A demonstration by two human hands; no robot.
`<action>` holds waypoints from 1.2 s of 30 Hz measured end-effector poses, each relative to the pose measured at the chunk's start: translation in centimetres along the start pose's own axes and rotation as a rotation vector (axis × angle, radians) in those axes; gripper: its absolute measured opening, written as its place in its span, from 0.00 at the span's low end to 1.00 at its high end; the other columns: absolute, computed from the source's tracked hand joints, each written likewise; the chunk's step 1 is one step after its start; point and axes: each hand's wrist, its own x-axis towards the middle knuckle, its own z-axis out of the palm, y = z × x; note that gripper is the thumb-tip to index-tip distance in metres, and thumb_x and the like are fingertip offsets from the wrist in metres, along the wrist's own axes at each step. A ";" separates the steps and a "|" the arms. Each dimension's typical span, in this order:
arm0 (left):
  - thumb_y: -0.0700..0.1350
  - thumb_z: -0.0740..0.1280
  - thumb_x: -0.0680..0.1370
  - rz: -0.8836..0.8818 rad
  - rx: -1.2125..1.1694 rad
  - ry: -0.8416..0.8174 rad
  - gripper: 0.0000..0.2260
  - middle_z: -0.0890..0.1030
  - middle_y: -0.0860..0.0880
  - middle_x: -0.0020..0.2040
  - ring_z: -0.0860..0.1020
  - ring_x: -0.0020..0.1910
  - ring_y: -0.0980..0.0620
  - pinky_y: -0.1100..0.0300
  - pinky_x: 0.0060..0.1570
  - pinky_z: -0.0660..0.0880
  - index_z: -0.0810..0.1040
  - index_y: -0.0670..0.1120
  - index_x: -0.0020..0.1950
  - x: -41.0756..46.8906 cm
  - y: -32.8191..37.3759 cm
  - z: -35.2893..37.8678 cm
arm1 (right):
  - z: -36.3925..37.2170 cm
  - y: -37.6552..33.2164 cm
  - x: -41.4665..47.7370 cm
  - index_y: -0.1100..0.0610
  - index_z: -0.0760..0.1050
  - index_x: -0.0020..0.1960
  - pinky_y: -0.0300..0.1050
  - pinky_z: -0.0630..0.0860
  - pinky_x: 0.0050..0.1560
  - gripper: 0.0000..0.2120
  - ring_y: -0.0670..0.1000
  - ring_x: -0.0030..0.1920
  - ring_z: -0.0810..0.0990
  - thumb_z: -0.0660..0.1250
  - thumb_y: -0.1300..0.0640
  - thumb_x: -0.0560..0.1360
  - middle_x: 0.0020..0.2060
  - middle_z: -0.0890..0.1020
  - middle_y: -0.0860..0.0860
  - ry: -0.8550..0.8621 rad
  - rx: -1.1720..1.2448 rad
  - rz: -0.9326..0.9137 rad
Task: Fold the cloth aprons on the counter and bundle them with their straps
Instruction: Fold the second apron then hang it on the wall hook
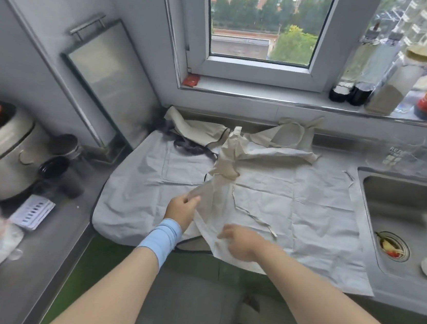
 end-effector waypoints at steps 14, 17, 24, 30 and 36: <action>0.51 0.72 0.74 -0.061 0.767 -1.013 0.20 0.79 0.54 0.63 0.76 0.61 0.55 0.61 0.61 0.72 0.78 0.57 0.66 -1.5 4.1 10.4 | -5.1 8.6 -4.3 0.57 0.79 0.35 0.43 0.76 0.31 0.04 0.53 0.34 0.80 0.66 0.63 0.66 0.33 0.81 0.52 0.508 0.774 0.587; 0.49 0.70 0.75 0.016 0.763 -0.873 0.17 0.81 0.52 0.60 0.79 0.54 0.53 0.62 0.55 0.75 0.79 0.54 0.64 0.2 4.1 11.2 | -4.0 10.2 -5.0 0.62 0.77 0.43 0.48 0.82 0.34 0.07 0.58 0.36 0.84 0.62 0.62 0.67 0.39 0.83 0.58 0.209 0.544 0.724; 0.44 0.62 0.77 0.271 0.918 -0.511 0.13 0.83 0.54 0.57 0.79 0.57 0.52 0.64 0.58 0.72 0.82 0.54 0.58 6.1 6.8 12.1 | -9.3 12.6 -3.4 0.56 0.72 0.63 0.46 0.73 0.50 0.18 0.57 0.60 0.78 0.60 0.56 0.73 0.60 0.78 0.53 0.442 0.268 0.722; 0.47 0.61 0.79 0.351 0.803 -0.266 0.11 0.82 0.51 0.56 0.79 0.53 0.47 0.58 0.55 0.75 0.79 0.54 0.57 12.1 11.9 14.5 | -17.6 14.8 1.4 0.53 0.77 0.63 0.48 0.74 0.58 0.17 0.57 0.62 0.77 0.59 0.59 0.77 0.62 0.79 0.54 0.728 0.421 0.588; 0.46 0.57 0.81 0.257 0.829 -0.198 0.15 0.78 0.46 0.62 0.76 0.60 0.43 0.55 0.59 0.71 0.73 0.49 0.66 20.3 15.7 17.4 | -24.1 19.7 7.8 0.54 0.76 0.66 0.47 0.73 0.65 0.19 0.58 0.64 0.76 0.62 0.59 0.77 0.65 0.78 0.54 0.722 0.568 0.626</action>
